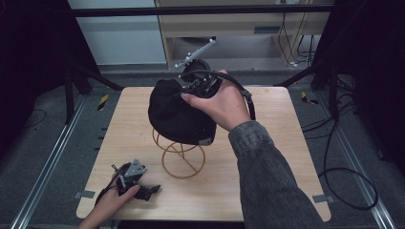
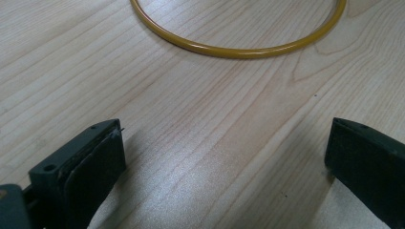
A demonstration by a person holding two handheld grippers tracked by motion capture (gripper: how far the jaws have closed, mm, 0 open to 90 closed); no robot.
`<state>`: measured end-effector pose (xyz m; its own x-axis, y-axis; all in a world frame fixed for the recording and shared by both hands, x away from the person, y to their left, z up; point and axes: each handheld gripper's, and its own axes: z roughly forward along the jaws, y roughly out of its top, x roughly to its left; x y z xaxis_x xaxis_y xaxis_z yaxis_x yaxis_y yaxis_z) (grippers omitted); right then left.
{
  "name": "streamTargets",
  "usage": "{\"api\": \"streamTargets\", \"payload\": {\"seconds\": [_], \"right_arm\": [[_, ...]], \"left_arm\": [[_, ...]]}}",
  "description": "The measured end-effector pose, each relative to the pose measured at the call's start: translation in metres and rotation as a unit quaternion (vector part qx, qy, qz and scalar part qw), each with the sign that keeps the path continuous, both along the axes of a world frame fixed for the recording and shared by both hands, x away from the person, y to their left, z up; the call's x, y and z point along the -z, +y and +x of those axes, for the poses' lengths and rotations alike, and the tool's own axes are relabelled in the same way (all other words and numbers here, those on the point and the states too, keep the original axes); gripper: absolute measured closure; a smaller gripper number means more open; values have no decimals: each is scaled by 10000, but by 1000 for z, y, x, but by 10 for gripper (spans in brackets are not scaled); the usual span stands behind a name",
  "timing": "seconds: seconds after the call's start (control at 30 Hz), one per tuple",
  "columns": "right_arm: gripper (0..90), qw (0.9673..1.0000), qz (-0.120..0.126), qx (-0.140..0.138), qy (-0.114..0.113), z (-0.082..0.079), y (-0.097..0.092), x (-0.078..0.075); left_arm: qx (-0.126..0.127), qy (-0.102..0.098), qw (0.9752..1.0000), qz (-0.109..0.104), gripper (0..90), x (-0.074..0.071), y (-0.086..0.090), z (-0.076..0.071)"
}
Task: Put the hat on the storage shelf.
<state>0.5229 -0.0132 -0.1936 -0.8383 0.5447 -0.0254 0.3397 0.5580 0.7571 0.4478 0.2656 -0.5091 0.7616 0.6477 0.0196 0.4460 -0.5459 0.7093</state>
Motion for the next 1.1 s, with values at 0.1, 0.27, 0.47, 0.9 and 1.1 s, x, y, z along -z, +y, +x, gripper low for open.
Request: {"api": "streamTargets", "payload": {"seconds": [0.1,0.27,0.47,0.9,1.1], "right_arm": [[781,10000,-39,-55,28,1,5,4],[780,9999,-65,-103,71,2,11,7],[776,9997,-133,-198,105,1,21,11],[771,9992,-262,-228,204,3,29,22],[768,9989,-339,-245,230,3,34,30]], "left_arm": [[-1,-1,10000,-1,0,0,0,0],[-2,1,10000,-4,0,0,0,0],[-3,5,10000,-14,0,0,0,0],[-4,2,10000,-14,0,0,0,0],[-4,1,10000,-14,0,0,0,0]]}}
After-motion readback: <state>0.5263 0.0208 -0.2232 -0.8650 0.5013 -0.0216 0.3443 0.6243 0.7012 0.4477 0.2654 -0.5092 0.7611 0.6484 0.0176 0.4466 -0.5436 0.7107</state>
